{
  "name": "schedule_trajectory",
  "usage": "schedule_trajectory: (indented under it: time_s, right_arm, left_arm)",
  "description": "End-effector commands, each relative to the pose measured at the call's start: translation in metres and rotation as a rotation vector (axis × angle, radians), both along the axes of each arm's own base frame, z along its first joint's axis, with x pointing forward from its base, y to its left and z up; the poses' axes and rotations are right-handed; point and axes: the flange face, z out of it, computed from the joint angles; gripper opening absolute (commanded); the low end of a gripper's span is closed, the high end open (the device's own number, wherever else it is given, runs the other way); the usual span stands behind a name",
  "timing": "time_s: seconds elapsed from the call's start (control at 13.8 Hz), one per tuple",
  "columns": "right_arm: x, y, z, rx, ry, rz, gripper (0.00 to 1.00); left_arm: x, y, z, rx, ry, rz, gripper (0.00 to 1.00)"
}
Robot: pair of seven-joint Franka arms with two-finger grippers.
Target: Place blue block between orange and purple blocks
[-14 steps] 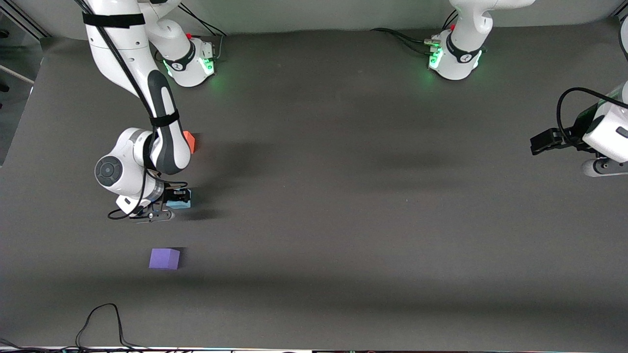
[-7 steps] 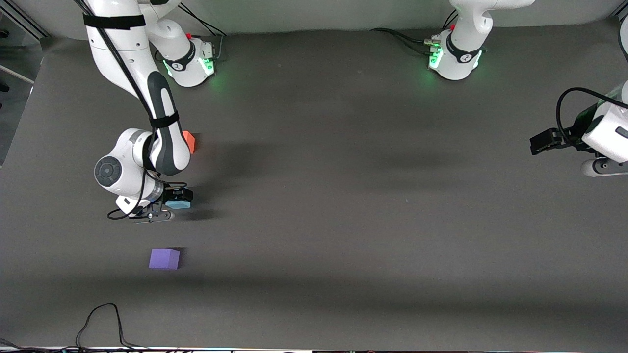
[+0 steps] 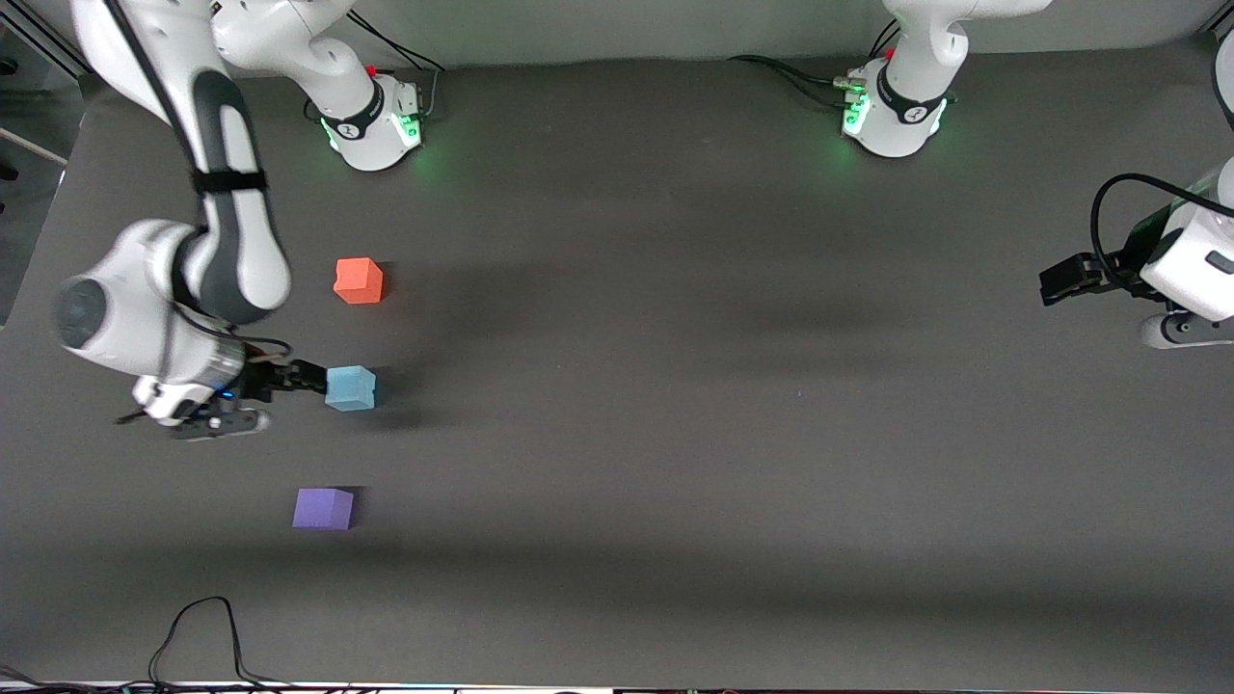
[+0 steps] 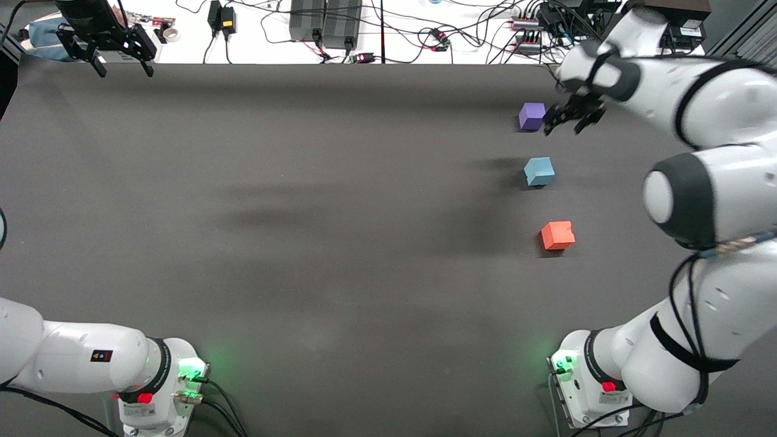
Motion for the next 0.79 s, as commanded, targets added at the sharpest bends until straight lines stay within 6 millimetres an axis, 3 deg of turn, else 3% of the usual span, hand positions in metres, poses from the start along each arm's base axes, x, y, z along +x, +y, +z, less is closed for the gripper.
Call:
schedule_trajectory:
  time_s: [0.0,0.07,0.43,0.58,0.72]
  right_arm:
    - [0.003,0.000,0.086,-0.005,0.047,0.062,1.00]
    - [0.004,0.006,0.111,-0.005,0.067,0.054,1.00]
    - [-0.002,0.043,0.193,-0.003,0.081,0.054,1.00]
    - [-0.009,0.039,0.207,0.000,0.063,0.053,1.00]
    - [-0.009,0.044,0.205,-0.005,0.070,0.043,1.00]
  left_arm:
    - [0.001,-0.002,0.003,0.016,0.007,-0.002,1.00]
    - [0.002,-0.003,0.003,0.016,0.005,-0.003,1.00]
    - [0.002,0.000,0.006,0.014,-0.002,0.002,1.00]
    - [0.000,0.003,0.010,0.014,-0.005,0.008,1.00]
    - [0.000,0.006,0.013,0.008,-0.017,0.016,1.00]
